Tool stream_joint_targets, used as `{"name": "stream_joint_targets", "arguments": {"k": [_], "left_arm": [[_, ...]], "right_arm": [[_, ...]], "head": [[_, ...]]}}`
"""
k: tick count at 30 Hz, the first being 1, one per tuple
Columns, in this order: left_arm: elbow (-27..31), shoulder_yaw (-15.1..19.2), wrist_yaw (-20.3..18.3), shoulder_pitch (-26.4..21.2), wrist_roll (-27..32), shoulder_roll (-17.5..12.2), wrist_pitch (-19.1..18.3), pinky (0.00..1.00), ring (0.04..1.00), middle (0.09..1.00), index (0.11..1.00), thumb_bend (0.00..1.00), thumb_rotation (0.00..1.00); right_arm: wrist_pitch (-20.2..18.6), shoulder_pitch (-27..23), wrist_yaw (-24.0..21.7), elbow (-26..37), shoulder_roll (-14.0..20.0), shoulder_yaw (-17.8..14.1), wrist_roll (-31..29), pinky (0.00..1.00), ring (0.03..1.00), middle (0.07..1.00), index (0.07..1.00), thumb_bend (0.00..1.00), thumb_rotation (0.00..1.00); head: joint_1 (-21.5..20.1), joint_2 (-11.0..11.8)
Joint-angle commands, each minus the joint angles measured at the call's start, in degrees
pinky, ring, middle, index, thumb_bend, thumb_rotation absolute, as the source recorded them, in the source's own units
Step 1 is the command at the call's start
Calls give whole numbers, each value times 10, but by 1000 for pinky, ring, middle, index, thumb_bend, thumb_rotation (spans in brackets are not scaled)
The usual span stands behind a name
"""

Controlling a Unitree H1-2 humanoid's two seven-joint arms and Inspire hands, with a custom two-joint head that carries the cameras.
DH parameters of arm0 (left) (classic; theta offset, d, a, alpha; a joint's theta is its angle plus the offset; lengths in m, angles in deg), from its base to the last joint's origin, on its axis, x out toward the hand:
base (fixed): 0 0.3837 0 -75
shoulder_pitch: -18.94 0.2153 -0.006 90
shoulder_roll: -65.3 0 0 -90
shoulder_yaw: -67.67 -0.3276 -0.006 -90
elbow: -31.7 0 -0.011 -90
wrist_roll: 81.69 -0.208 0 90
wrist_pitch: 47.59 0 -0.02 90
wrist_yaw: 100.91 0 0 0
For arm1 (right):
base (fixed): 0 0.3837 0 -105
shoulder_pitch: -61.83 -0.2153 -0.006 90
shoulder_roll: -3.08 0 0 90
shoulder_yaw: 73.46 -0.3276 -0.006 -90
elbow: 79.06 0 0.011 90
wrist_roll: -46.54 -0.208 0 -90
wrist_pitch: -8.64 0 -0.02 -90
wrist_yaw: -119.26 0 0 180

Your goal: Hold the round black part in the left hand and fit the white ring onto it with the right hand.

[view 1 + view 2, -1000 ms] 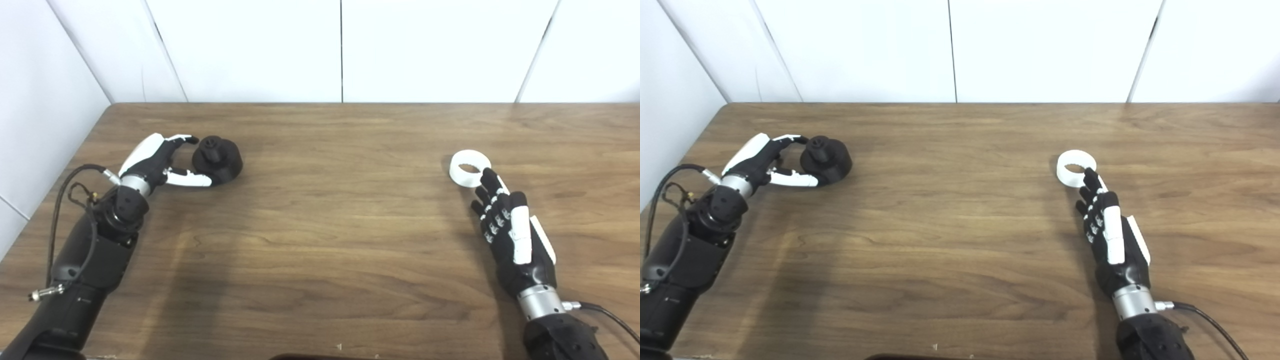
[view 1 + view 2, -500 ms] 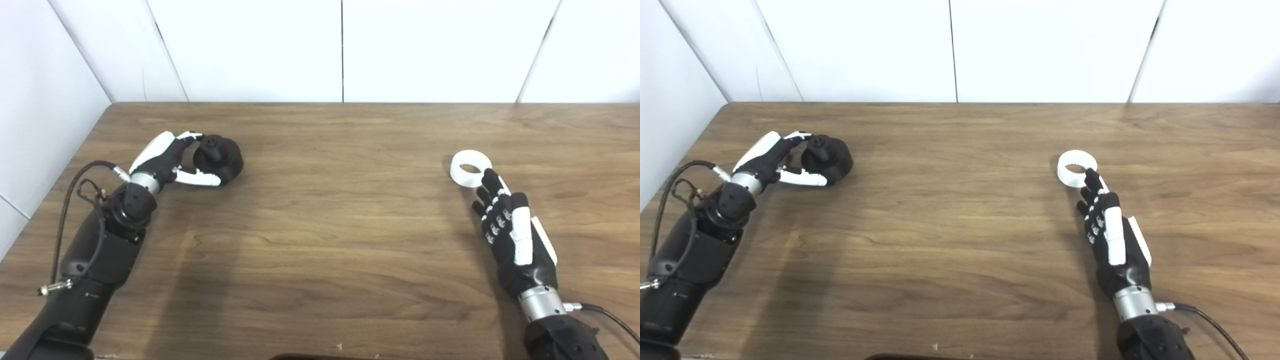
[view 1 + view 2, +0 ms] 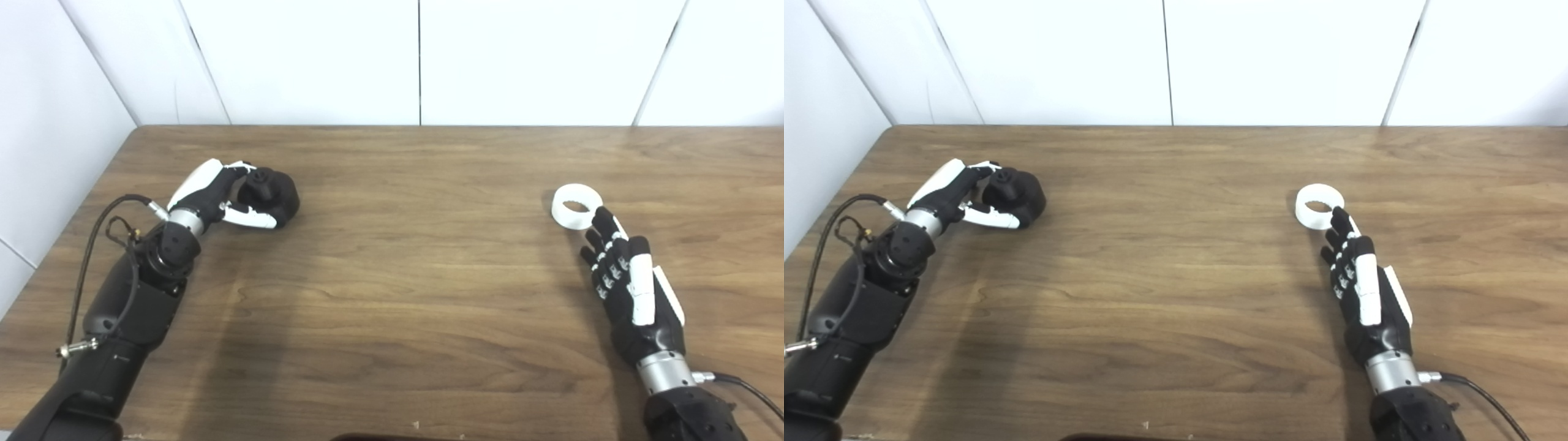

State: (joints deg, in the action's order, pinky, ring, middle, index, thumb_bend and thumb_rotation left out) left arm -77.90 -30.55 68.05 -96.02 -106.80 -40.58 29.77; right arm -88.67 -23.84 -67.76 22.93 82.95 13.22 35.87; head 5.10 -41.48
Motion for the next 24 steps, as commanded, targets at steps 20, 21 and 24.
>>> {"name": "stream_joint_targets", "arguments": {"k": [20,21,24], "left_arm": [[30,10,52,3,-5,-5,42,903,969,896,594,844,95],[33,9,51,5,-5,-5,43,900,967,894,594,847,95],[53,5,42,14,-4,-2,43,886,965,893,597,845,95]], "right_arm": [[3,20,-4,24,2,-2,-12,1000,1000,1000,963,673,1000],[3,20,-3,25,3,-1,-11,1000,1000,1000,962,673,1000],[1,19,-4,26,3,0,-10,1000,1000,1000,967,672,1000]], "head": [[2,-4],[2,-4],[2,-6]]}}
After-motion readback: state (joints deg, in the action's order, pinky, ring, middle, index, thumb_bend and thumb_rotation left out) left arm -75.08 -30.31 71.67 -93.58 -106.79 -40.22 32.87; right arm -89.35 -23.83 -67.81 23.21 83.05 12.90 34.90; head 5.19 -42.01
